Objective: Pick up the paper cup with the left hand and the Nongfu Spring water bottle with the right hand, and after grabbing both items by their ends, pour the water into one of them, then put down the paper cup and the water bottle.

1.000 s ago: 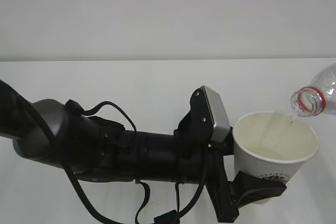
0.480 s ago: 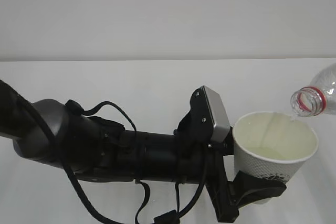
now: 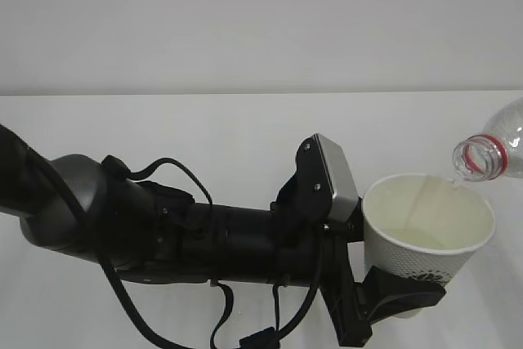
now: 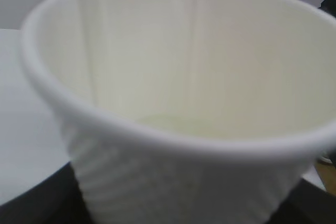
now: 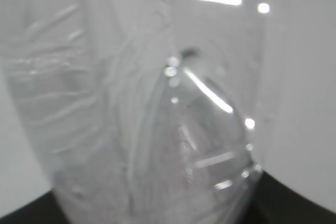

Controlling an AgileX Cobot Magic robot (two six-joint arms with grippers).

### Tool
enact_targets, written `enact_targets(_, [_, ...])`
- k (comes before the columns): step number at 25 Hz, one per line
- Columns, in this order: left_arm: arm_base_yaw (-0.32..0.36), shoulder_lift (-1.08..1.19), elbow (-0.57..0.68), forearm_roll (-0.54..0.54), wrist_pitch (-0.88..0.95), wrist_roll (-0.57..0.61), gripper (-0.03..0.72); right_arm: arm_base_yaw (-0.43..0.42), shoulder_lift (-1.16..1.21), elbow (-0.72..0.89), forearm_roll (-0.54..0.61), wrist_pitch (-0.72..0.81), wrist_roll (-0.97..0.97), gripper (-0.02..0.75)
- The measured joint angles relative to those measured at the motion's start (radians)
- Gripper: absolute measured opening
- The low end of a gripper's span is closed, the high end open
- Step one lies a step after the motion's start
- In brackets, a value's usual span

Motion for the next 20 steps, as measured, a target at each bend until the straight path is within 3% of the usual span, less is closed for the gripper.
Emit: enact_targets(20, [0.000, 0.000, 0.000, 0.000, 0.000, 0.000, 0.534, 0.000, 0.000, 0.000, 0.000, -0.004, -0.010, 0.377])
